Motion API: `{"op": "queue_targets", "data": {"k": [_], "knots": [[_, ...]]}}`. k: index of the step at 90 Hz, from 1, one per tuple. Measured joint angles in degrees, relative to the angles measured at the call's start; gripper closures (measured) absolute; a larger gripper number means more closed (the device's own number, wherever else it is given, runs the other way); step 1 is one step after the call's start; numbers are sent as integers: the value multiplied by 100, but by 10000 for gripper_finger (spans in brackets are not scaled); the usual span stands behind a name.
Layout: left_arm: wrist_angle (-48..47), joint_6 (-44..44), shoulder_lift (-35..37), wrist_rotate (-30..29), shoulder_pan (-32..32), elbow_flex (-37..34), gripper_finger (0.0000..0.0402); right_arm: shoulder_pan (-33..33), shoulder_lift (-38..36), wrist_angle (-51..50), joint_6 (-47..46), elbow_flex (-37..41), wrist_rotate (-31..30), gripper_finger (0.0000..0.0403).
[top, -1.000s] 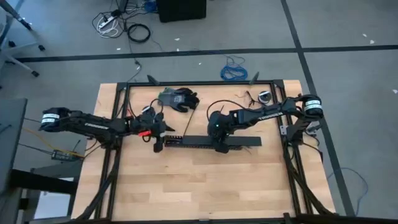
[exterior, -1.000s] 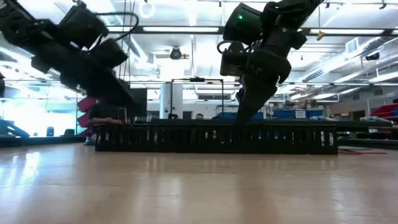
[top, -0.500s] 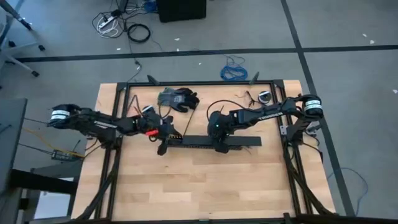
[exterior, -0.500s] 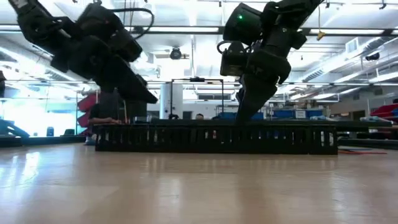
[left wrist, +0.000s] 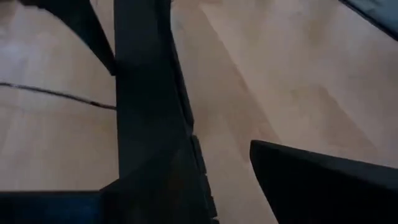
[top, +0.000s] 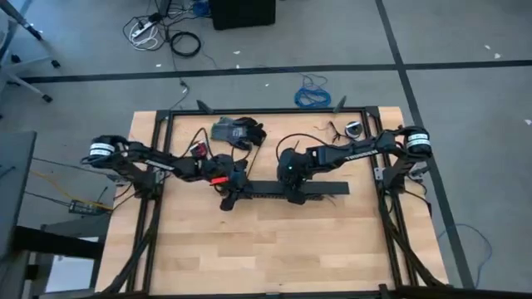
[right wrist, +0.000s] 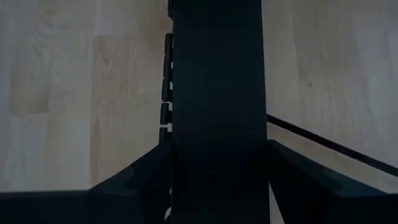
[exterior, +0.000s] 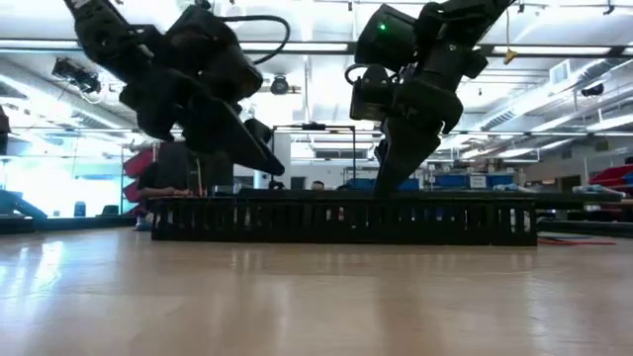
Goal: Ziptie cables
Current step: Close the black cable duct cover
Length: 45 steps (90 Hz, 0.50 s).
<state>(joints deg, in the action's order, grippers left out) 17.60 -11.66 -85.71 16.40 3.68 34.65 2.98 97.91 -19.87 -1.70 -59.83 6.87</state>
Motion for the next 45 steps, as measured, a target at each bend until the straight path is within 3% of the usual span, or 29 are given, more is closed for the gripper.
{"op": "queue_targets", "data": {"k": [45], "knots": [[-257, -50, -146, -300, 4, 48, 214, -2, 0, -13, -170, -4, 26, 179]]}}
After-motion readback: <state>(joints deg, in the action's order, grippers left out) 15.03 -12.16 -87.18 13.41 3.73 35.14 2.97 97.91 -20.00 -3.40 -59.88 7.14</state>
